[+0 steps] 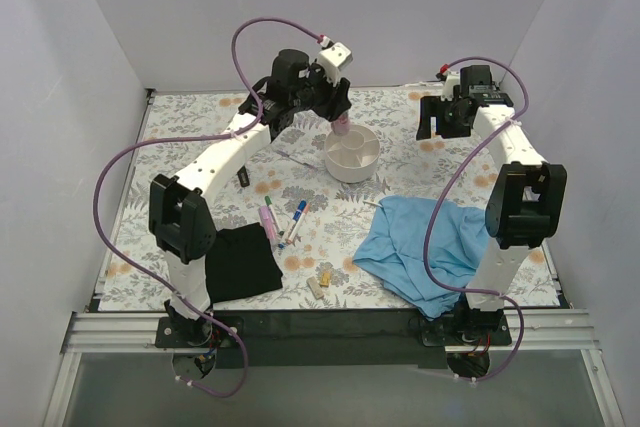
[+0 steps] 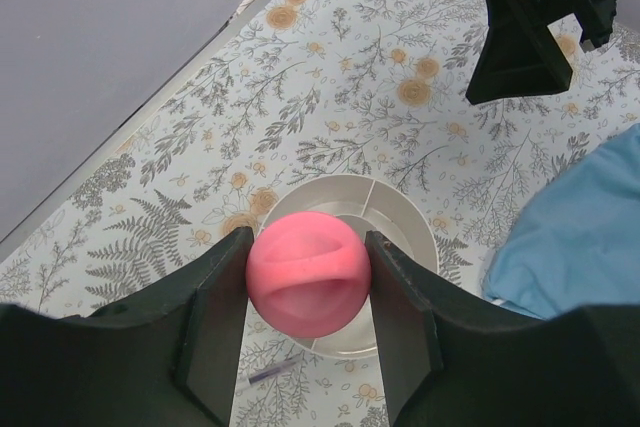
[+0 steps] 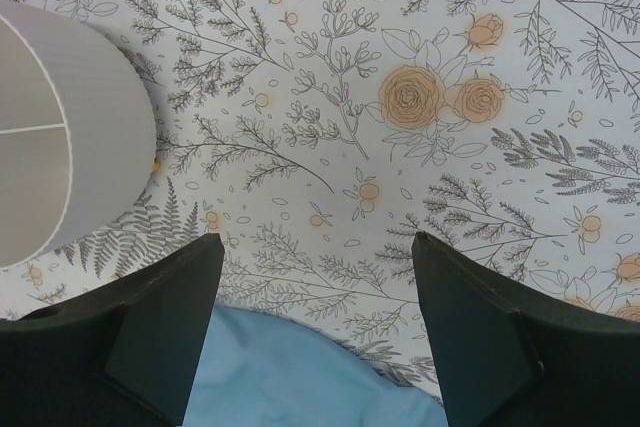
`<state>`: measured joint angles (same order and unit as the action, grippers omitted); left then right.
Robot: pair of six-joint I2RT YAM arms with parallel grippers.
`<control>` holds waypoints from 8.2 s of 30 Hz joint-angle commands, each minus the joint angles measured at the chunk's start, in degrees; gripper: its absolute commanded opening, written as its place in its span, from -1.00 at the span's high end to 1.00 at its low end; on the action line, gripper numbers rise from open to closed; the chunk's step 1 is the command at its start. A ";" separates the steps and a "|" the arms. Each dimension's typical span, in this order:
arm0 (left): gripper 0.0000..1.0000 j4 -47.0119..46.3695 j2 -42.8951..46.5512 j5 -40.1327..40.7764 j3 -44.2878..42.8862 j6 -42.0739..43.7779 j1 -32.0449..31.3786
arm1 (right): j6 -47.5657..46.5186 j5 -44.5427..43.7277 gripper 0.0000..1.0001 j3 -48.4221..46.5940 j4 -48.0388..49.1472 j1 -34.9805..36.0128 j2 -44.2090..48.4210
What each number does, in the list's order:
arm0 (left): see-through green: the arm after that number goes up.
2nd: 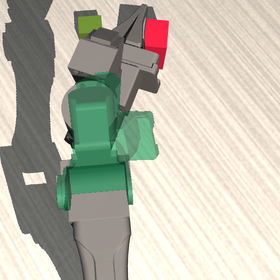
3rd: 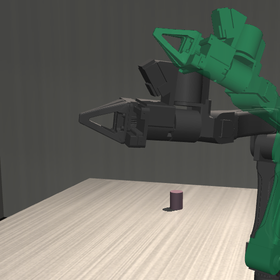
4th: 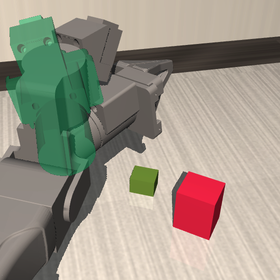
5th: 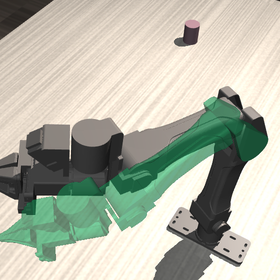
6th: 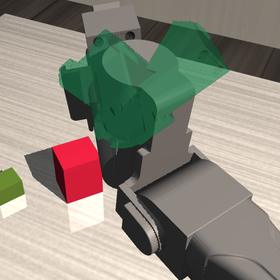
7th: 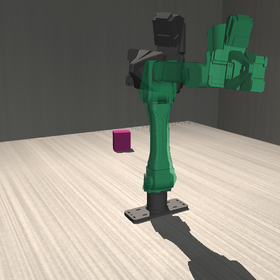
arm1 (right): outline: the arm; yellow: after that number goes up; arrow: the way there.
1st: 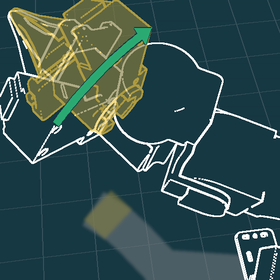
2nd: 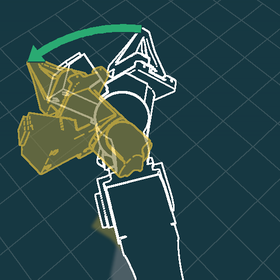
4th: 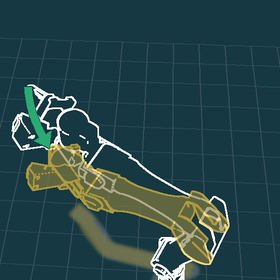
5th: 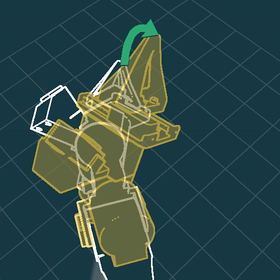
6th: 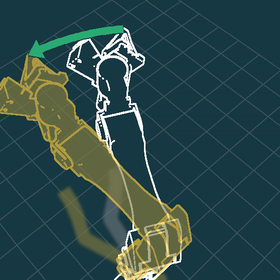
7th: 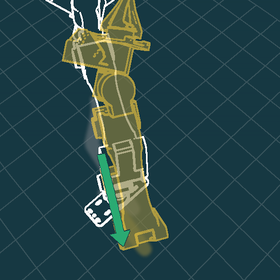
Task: Sort the stationery into containers
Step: Place the stationery in the storage box, then pick up the pen from the center of the board, then place the pen in the storage box.
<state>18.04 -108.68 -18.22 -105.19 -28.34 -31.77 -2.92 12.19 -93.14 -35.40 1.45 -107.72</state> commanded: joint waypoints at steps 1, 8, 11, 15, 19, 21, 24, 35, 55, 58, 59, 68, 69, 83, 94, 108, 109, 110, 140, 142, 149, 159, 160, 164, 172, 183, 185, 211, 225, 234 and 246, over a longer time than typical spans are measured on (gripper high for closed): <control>1.00 -3.36 -0.65 1.78 -2.83 0.56 -0.93 | 0.81 1.26 -0.71 -0.90 1.82 -0.49 0.41; 1.00 -4.24 -3.99 1.96 -5.47 -0.14 -2.07 | 0.63 1.35 -0.70 -1.25 1.74 -0.75 -0.03; 1.00 -4.24 -4.87 1.78 -6.17 -0.14 -2.68 | 0.46 1.26 -0.70 -0.73 1.91 -0.93 0.32; 1.00 -4.24 -5.40 1.69 -5.82 -0.14 -2.77 | 0.37 1.26 -0.70 0.24 2.00 -0.93 0.93; 1.00 -4.24 -5.57 1.61 -5.21 0.04 -2.77 | 0.28 1.17 -0.70 0.86 2.09 -0.93 1.29; 1.00 -4.33 -5.57 1.43 -5.03 -0.23 -2.77 | 0.19 1.18 -0.70 0.95 2.09 -0.93 1.29; 1.00 -4.24 -5.57 1.17 -5.03 -0.84 -2.77 | 0.19 1.17 -0.70 0.86 2.09 -2.42 1.20; 1.00 -4.33 -4.26 1.61 -3.36 -1.28 -3.56 | 0.28 1.44 -0.69 0.95 2.09 -2.51 0.67; 0.71 -5.56 -2.59 5.21 1.39 -2.34 -3.65 | 0.19 1.70 -0.70 1.03 2.09 -2.60 0.76; 0.54 -5.56 -2.67 5.21 1.56 -2.60 -3.65 | 0.02 1.61 -0.70 1.21 2.09 -2.68 0.76; 0.45 -5.74 -2.76 5.21 1.56 -2.69 -3.65 | 0.10 1.44 -0.70 1.12 2.00 -2.68 0.85; 0.25 -6.27 -3.02 5.83 2.09 -3.21 -3.65 | -0.25 1.17 -0.70 1.65 2.09 -2.60 1.02; 0.25 -6.27 -3.20 5.74 2.09 -3.48 -3.65 | -0.33 1.09 -0.70 1.65 2.09 -2.60 1.11; -0.01 -6.62 -3.38 4.86 5.26 -5.67 -3.65 | -0.42 1.26 -0.71 2.26 2.09 -3.21 0.32; -0.33 -8.46 -3.56 1.43 -1.42 -8.57 -3.65 | -0.16 1.26 -0.73 0.77 2.00 -3.65 -0.65; -0.13 2.95 5.40 21.03 5.24 -10.86 8.38 | -1.47 8.11 -0.69 -1.95 1.48 -3.74 -2.05; -0.13 3.22 6.02 21.12 6.82 -10.69 9.35 | -2.17 8.81 -0.70 -2.22 1.47 -3.65 -2.05; -0.12 3.31 6.90 22.16 8.32 -10.51 9.79 | -2.53 10.04 -0.70 -2.48 1.38 -3.48 -1.88; -0.09 24.32 -5.30 25.78 10.36 -14.64 21.13 | -2.53 10.75 -0.69 -0.02 0.42 -1.54 -0.03; -0.07 24.32 -6.53 25.25 9.65 -14.99 21.57 | -2.53 10.75 -0.69 0.07 0.42 -1.63 -0.03; -0.04 24.41 -8.56 24.81 8.86 -15.52 22.19 | -2.71 10.05 -0.69 -0.02 0.42 -1.54 -0.47; -0.01 23.97 -13.66 24.28 4.73 -15.43 22.80 | -2.97 9.17 -0.69 0.59 0.33 -1.54 -0.56; 0.00 23.88 -14.01 24.11 4.55 -15.34 22.89 | -2.97 9.09 -0.69 0.68 0.42 -1.54 -0.56; 0.08 23.79 -14.89 23.67 4.47 -15.52 22.89 | -3.14 8.47 -0.69 0.86 0.42 -1.54 -0.47; 0.14 23.79 -15.77 24.19 4.46 -15.26 23.16 | -3.15 8.38 -0.69 0.95 0.59 -1.54 -0.65; 1.00 25.54 -17.35 21.74 2.63 -12.62 23.16 | -3.06 7.77 -0.68 -0.11 0.42 -1.54 -1.70; 1.00 30.54 -16.22 19.46 -2.89 -12.18 23.16 | -3.32 6.98 -0.68 -0.11 0.33 -1.63 -1.26; 1.00 -65.23 4.01 -5.16 36.81 -13.76 11.47 | -6.48 -4.54 -0.67 7.36 0.33 0.22 8.31; 1.00 -69.11 -2.85 -6.22 32.94 -17.98 6.81 | -7.45 -6.56 -0.66 9.65 0.07 0.30 10.08; 1.00 -67.88 -4.69 -6.74 32.59 -18.24 6.37 | -7.80 -7.00 -0.67 9.03 -0.02 0.30 9.99; 1.00 -69.37 -7.33 -5.95 33.82 -21.23 5.93 | -7.72 -8.14 -0.67 6.76 -3.09 0.22 10.08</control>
<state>-49.74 -115.39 -24.82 -70.76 -48.36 -25.63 -10.48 5.23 -83.46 -36.47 1.78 -99.81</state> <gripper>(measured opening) 0.302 0.833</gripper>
